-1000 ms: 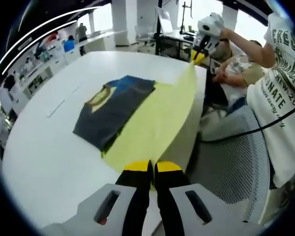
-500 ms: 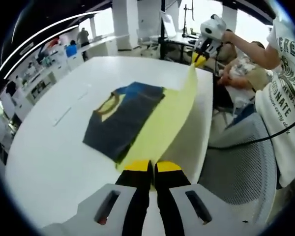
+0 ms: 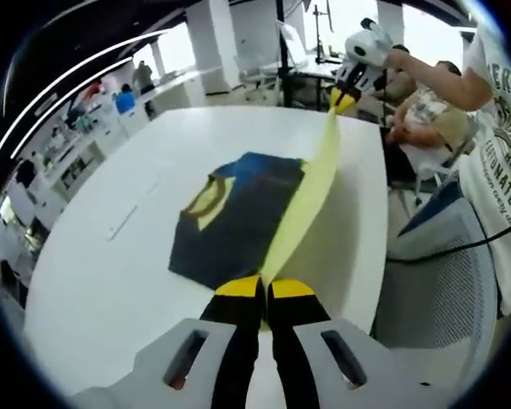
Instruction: Fold the garment on the visible template until the final outline fits inside the template.
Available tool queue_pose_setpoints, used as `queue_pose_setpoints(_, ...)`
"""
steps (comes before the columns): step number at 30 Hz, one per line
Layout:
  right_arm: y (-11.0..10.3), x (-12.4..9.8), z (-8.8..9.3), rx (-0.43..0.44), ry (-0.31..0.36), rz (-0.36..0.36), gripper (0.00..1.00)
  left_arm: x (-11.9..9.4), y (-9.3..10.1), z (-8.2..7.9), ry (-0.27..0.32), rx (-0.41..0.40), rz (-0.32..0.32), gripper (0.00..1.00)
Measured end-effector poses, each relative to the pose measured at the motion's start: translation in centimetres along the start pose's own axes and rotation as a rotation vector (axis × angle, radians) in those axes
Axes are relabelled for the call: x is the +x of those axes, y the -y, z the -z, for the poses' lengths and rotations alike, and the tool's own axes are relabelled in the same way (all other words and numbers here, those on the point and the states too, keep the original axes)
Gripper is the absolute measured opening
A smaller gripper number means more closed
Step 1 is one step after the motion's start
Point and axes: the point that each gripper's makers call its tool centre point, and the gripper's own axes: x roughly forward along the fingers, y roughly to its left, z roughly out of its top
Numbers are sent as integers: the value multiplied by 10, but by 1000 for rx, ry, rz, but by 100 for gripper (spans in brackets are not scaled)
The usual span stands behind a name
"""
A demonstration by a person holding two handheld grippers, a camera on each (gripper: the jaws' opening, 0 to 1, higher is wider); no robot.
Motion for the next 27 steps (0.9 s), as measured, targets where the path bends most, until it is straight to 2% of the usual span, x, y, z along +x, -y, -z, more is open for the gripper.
queue_pose_setpoints(12, 28, 10, -7, -13, 16, 60, 0, 6, -22, -6, 16, 8, -28, 0)
queue_pose_setpoints(27, 61, 21, -17, -26, 37, 123, 0, 16, -58, -18, 35, 44, -116, 0)
